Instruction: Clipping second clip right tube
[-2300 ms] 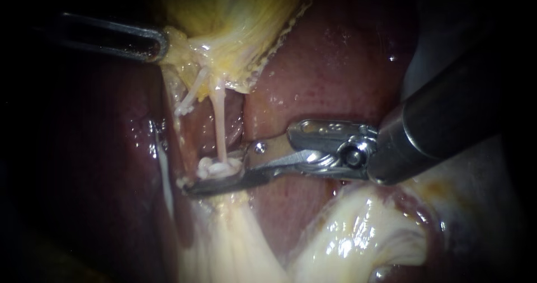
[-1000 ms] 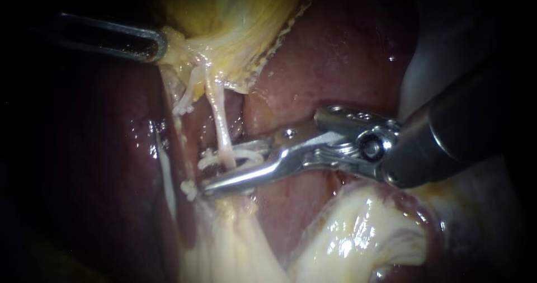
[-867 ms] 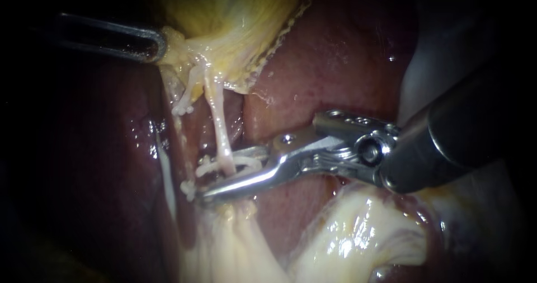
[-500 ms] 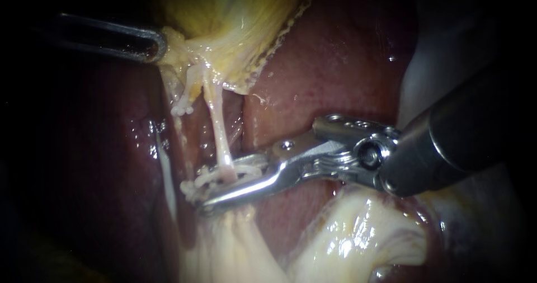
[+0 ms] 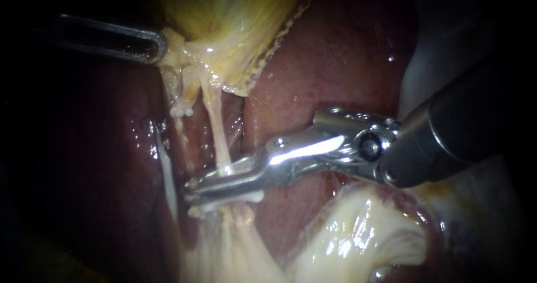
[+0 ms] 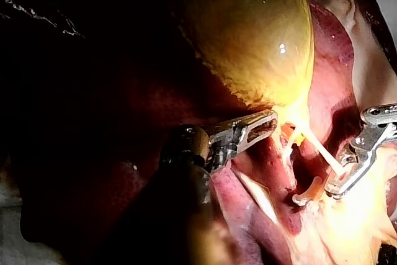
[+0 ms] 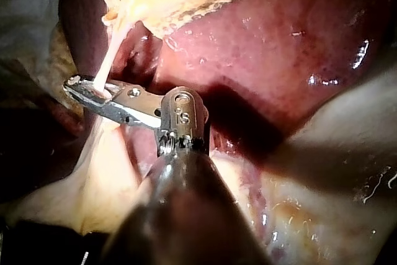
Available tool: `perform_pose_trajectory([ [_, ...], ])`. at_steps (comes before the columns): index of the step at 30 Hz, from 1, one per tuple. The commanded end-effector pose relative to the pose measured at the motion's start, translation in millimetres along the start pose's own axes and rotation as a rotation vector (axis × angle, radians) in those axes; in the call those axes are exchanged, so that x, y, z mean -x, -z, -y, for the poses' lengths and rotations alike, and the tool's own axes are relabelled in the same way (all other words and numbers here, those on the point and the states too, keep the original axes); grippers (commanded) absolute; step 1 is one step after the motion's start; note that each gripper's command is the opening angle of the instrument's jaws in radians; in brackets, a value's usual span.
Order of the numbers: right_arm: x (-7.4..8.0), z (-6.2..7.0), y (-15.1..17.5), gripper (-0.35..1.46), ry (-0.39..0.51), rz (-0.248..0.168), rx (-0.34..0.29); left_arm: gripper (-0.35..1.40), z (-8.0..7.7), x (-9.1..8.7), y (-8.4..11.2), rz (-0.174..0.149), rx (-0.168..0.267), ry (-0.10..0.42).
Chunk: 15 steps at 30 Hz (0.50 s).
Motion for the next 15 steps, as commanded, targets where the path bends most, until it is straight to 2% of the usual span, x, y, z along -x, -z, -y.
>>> perform_pose_trajectory([
  [1, -0.1, 0.0, 0.0, -0.35, 0.001, 0.001, 0.001, -0.35, 0.0, 0.0, 0.0, 0.000, 0.000, 0.000],
  [15, -0.3, -0.4, 0.5, -0.35, 0.000, 0.001, -0.001, -0.35, 0.0, 0.0, 0.0, 0.000, 0.000, 0.000],
])
